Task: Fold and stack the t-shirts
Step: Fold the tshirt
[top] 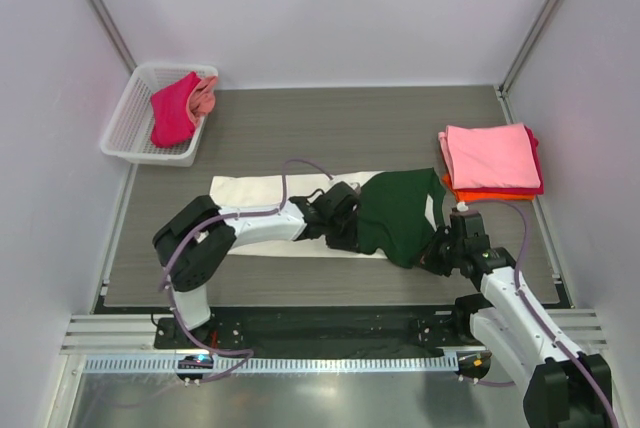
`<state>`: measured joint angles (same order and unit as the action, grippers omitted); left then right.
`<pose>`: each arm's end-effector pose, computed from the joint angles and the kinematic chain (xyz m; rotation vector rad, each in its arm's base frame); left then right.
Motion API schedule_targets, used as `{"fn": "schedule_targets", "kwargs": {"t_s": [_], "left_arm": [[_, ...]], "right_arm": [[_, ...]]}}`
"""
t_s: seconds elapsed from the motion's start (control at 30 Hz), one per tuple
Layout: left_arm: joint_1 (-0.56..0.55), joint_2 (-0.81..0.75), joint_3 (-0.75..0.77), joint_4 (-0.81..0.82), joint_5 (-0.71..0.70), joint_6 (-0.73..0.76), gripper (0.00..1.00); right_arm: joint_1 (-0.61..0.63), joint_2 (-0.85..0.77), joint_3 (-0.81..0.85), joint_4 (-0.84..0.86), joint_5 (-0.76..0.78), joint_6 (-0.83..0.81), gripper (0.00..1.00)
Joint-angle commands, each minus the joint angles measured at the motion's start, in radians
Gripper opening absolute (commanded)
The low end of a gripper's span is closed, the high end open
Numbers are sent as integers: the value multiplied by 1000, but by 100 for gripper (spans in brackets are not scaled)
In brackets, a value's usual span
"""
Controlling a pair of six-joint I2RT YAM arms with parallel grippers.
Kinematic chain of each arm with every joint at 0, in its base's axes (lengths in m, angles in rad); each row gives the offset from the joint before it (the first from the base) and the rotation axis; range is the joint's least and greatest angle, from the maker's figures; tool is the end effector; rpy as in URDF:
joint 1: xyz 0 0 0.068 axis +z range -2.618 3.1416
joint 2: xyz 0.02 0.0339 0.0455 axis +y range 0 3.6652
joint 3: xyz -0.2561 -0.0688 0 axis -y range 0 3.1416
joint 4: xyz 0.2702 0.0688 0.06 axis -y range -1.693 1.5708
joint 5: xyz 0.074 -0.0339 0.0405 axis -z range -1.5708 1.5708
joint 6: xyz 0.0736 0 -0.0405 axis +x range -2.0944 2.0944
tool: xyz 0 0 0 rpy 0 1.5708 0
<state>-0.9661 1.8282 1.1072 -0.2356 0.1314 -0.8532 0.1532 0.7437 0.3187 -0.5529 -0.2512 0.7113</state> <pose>0.2266 -0.3448 0.1078 0.2128 2.7469 -0.8008 0.1787 0.0461 0.1096 0.6279 2.5601 0.6390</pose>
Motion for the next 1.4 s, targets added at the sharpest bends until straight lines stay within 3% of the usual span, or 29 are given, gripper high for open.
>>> {"fn": "schedule_targets", "kwargs": {"t_s": [0.0, 0.23, 0.4, 0.47, 0.5, 0.53, 0.63, 0.77, 0.87, 0.97, 1.13, 1.23, 1.33, 1.37], "left_arm": [[17, -98, -27, 18, 4, 5, 0], [30, -159, -83, 16, 34, 5, 0], [29, -150, -119, 30, 79, -10, 3], [29, -155, -139, 44, 88, -23, 20], [30, -156, -148, 56, 94, -24, 28], [29, -159, -167, 59, 97, -29, 42], [27, -211, -196, 64, 103, -35, 52], [29, -386, -188, -35, 31, -14, 63], [46, -458, -158, -154, -39, 31, 72], [102, -555, -179, -212, -62, 55, 77], [297, -777, -286, -281, -56, 89, 79], [383, -914, -349, -326, -107, 100, 83], [411, -1001, -385, -369, -185, 112, 86], [414, -1009, -391, -376, -200, 114, 86]], "right_arm": [[-1, -15, -3, 11, -22, 5, 1], [-1, -44, 5, -30, 6, 11, 2], [-1, -58, -3, -39, 1, 13, 10], [-1, -72, -1, -44, 10, 22, 21], [-1, -84, 5, -48, 16, 25, 48], [-1, -93, 11, -73, 56, 36, 60], [-3, -132, 29, -93, 140, 50, 64], [-1, -95, 29, -39, 181, 88, 64], [-1, 20, 39, 34, 201, 88, 62], [-1, 132, 49, 122, 208, 97, 56], [-1, 339, 112, 241, 247, 102, 45], [-3, 474, 224, 320, 288, 106, 40], [-1, 760, 448, 376, 294, 120, 39], [-3, 924, 634, 378, 284, 117, 36]]}}
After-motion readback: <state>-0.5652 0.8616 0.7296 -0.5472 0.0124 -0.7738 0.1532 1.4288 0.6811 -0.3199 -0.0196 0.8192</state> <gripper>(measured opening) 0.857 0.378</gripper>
